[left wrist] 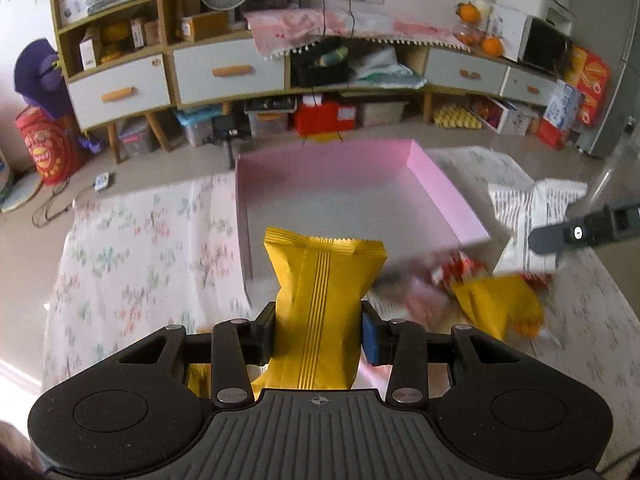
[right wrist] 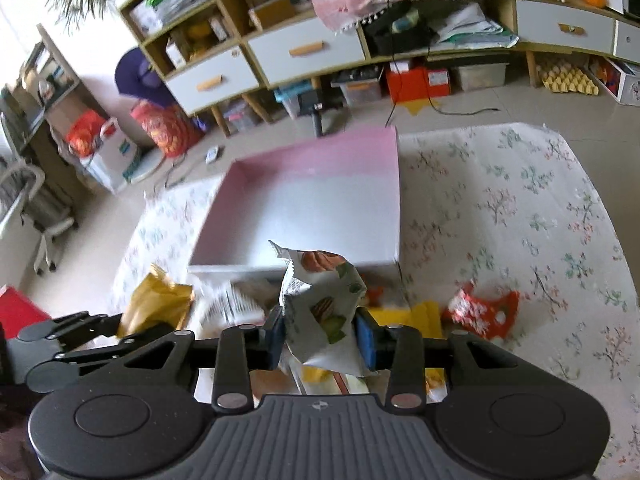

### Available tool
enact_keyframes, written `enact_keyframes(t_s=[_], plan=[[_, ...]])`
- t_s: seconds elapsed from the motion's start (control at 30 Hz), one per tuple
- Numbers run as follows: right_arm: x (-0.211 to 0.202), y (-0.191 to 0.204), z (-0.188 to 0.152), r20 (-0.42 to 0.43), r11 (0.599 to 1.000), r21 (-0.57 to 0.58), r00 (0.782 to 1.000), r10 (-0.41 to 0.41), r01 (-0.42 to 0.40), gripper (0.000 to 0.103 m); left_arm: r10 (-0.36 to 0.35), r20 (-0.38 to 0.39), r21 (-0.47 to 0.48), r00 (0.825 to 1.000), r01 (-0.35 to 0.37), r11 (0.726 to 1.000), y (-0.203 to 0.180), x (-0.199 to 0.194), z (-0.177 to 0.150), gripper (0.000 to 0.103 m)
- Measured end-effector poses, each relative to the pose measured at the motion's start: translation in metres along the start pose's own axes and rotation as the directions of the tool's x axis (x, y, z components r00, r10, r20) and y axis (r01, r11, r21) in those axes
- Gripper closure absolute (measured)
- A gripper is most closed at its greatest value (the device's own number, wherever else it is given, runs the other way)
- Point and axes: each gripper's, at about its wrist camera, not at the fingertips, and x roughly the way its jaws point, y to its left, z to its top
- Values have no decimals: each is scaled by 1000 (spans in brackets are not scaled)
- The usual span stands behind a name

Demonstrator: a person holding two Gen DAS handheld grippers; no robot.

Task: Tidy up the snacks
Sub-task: 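Carry the yellow pack into the pink box and release with left while right drops the pecan packet in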

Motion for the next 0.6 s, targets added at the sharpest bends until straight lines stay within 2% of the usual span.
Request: enact_keyframes(t_s=[0.23,0.4,0.6], plan=[[36,-2,27,44,993,96,997,70,-73,91,26,36,-7,999,-26,1000,2,45,41,65],[62,-3,38,90,997,67,995,33,-39,91,56,54,-21,997,-55,998,7,80,46,65],[88,-15,33,77,999,48,997,0,-4,91,78,56,-22,995,-77,997,12,108,35,65]])
